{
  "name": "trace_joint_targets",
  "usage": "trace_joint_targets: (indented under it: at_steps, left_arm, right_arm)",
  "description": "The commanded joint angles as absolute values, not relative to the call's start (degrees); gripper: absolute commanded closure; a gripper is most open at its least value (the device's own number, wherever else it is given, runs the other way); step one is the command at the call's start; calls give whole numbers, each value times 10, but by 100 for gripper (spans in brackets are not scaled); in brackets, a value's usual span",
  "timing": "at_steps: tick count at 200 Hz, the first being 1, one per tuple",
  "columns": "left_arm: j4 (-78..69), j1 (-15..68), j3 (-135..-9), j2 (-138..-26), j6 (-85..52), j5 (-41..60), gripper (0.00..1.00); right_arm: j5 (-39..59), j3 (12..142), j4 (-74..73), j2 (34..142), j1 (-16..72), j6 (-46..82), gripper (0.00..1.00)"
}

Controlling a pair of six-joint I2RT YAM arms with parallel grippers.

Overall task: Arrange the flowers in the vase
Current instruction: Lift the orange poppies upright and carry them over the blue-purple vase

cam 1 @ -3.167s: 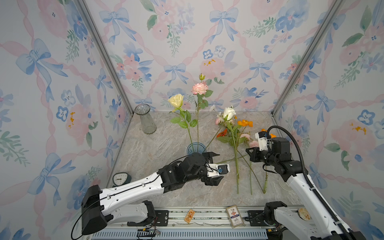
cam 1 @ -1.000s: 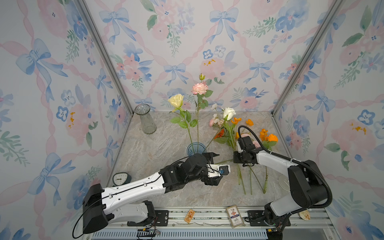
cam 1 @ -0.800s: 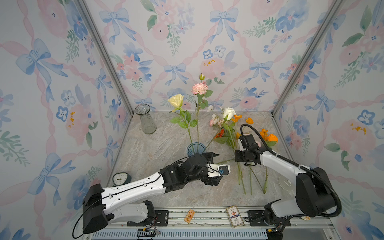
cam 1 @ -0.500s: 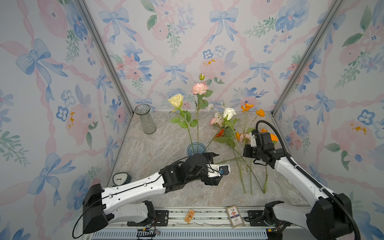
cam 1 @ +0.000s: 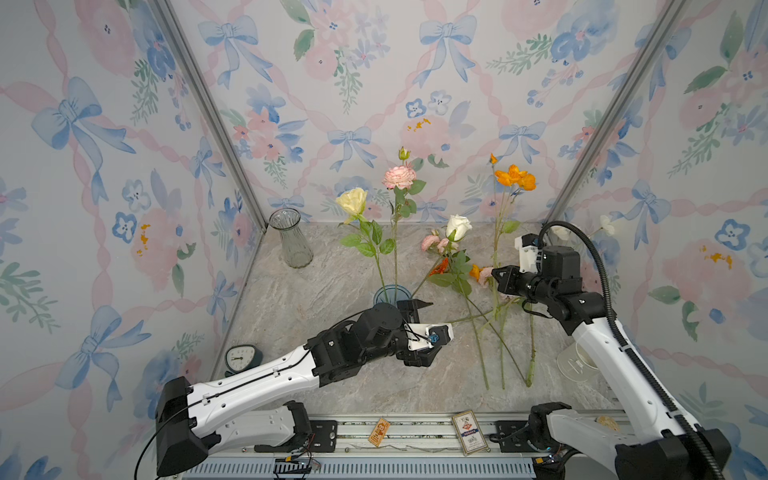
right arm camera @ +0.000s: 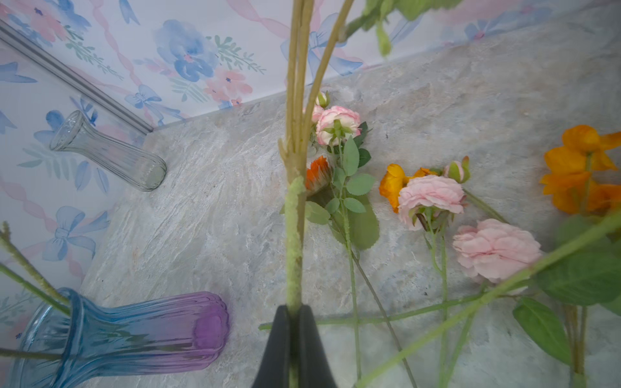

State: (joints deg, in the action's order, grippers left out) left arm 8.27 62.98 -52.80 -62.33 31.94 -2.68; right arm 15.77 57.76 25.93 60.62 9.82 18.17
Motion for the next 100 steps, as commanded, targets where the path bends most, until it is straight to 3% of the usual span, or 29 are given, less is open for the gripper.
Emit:
trace_joint_targets:
  at_steps: [1,41,100]
  left_arm:
    - [82,627,-539,-631,307,-14,2]
    - [74,630,-547,-637,286,-14,2]
    - [62,616,-528,-524,287,-31,2]
  right_arm:
    - [165,535,261,545,97,183,100]
    - [199,570,255,491,116,169,100]
    - [101,546,38,410,286,96,100]
